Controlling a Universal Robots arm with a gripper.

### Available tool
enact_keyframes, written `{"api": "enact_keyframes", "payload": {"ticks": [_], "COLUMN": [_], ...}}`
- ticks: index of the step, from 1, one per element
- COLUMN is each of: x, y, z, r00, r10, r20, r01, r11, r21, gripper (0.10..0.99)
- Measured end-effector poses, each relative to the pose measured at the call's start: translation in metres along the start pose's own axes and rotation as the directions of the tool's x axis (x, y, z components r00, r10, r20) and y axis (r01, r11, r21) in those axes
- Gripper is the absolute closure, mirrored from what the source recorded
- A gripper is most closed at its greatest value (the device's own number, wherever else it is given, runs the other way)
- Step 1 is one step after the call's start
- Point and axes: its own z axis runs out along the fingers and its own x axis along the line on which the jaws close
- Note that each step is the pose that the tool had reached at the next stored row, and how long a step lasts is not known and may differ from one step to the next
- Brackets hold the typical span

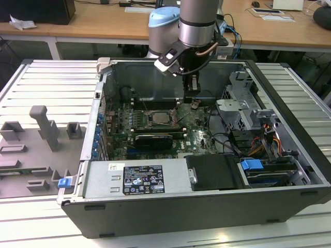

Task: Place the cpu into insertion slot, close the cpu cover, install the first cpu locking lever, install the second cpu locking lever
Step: 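Close the cpu cover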

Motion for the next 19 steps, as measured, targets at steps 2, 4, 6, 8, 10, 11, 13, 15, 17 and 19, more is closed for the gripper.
{"api": "enact_keyframes", "payload": {"ticks": [2,4,6,8,10,11,13,15,17,19], "x": [0.0002,0.0003,0.0007,0.0010,0.0014,0.0016,0.0018,0.0020,0.0020,0.0020], "y": [0.0028,0.0052,0.0086,0.0122,0.0167,0.0202,0.0221,0.0239,0.0242,0.0243], "z": [0.0011,0.0018,0.0025,0.0035,0.0047,0.0058,0.0066,0.0088,0.0112,0.0149], "r00": [1.0000,1.0000,1.0000,0.9999,0.9999,0.9999,0.9999,0.9999,0.9999,0.9999], "r10": [-0.002,-0.005,-0.007,-0.010,-0.012,-0.014,-0.015,-0.017,-0.017,-0.017], "r20": [-0.0003,-0.0001,-0.0005,-0.0005,-0.0007,-0.0008,-0.0009,-0.0010,-0.0010,-0.0010], "r01": [0.002,0.005,0.007,0.010,0.012,0.014,0.015,0.017,0.017,0.017], "r11": [1.0000,1.0000,1.0000,0.9999,0.9998,0.9997,0.9997,0.9996,0.9996,0.9995], "r21": [0.001,0.002,0.003,0.007,0.013,0.018,0.020,0.023,0.023,0.027], "gripper": [0.980,0.980,0.980,0.980,0.980,0.980,0.980,0.980,0.980,0.980]}}
